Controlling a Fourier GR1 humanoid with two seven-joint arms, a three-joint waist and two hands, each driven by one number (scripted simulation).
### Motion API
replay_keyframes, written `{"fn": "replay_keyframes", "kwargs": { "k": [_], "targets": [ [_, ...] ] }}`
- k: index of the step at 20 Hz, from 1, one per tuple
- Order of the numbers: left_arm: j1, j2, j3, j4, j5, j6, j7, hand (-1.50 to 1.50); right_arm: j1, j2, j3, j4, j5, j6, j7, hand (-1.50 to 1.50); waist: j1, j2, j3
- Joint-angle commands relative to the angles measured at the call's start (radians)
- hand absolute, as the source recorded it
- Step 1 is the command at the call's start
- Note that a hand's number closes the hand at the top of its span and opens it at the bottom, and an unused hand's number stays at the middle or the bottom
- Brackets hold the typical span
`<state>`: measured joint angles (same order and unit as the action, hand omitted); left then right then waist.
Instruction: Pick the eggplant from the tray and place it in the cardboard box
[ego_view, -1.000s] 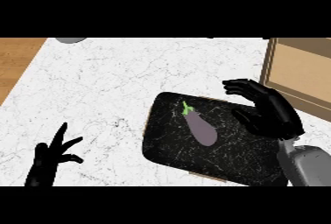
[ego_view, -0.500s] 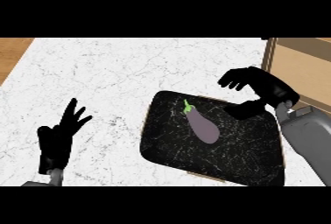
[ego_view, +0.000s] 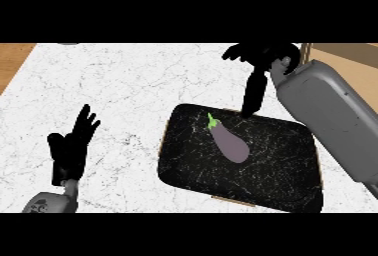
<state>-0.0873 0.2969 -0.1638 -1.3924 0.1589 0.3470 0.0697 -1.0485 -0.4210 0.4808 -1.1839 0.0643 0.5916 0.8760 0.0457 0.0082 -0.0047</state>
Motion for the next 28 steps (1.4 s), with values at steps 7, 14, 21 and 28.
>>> {"fn": "replay_keyframes", "kwargs": {
  "k": [7, 14, 21, 28],
  "targets": [
    [-0.036, -0.013, 0.031, 0.077, 0.013, -0.030, -0.038, 0.00, -0.255, 0.234, 0.043, 0.382, -0.094, 0.195, 0.202, -1.50, -0.011, -0.001, 0.001],
    [-0.043, -0.033, 0.019, 0.071, -0.011, -0.003, -0.028, 0.00, -0.352, 0.402, 0.085, 0.598, -0.112, 0.221, 0.262, -1.50, -0.009, -0.004, 0.002],
    [-0.021, -0.001, 0.051, 0.082, 0.009, -0.047, -0.034, 0.00, -0.386, 0.418, 0.103, 0.758, -0.115, 0.273, 0.257, -1.50, -0.019, -0.005, 0.003],
    [-0.009, -0.020, 0.055, 0.065, 0.002, -0.049, -0.058, 0.00, -0.378, 0.420, 0.159, 0.736, -0.207, 0.239, 0.302, -1.50, -0.009, -0.008, 0.003]
  ]
}}
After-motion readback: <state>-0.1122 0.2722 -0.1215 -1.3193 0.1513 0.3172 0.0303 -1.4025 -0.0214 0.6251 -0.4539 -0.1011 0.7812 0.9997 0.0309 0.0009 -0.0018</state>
